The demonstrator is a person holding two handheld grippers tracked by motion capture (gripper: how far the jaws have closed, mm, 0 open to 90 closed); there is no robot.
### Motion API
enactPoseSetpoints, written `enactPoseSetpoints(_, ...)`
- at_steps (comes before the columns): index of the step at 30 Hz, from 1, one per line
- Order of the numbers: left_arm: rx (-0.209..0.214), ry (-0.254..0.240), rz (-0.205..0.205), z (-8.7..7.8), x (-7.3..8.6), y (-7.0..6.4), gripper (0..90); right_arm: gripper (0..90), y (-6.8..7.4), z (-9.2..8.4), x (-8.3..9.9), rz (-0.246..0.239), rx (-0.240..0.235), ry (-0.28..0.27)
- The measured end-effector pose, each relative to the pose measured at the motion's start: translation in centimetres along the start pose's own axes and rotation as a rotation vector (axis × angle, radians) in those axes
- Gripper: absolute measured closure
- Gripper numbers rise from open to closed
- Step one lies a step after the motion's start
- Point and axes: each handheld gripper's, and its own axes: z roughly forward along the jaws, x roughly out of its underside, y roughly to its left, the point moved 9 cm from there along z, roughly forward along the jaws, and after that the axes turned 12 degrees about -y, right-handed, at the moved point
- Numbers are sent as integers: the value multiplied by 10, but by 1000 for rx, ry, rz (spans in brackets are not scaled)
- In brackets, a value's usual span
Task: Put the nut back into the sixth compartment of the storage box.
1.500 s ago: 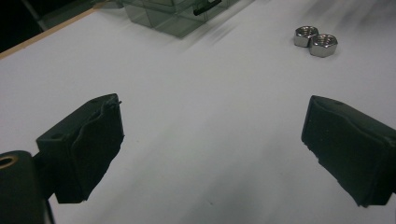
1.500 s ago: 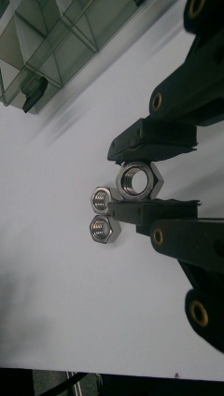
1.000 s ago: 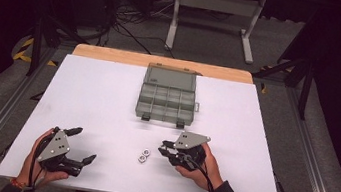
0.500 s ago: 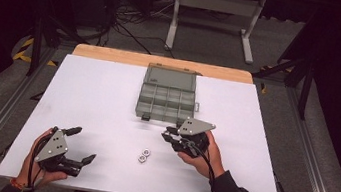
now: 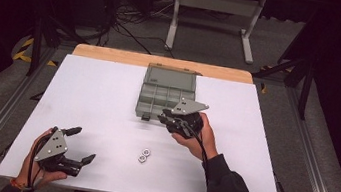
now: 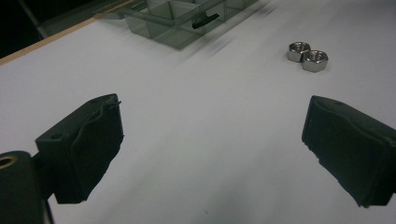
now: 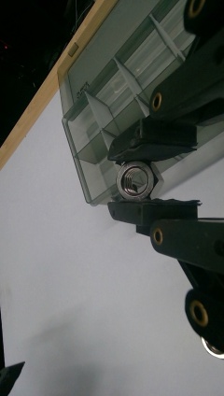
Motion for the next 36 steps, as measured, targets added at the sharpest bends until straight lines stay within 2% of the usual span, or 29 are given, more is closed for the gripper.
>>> enactPoseSetpoints(12, 6, 0, -1, 0, 0, -1, 59, 707, -20, 27, -3, 28, 33, 37)
enactPoseSetpoints(19, 9, -17, -6, -1, -2, -1, 59, 707, -29, 40, 1, 48, 55, 58)
enactPoseSetpoints(29, 18, -17, -5, -1, -2, -2, 58, 708, -38, 51, 10, 70, 77, 87)
enactPoseSetpoints(36, 19, -16, -6, -1, -2, -2, 58, 707, -40, 56, 14, 73, 83, 107)
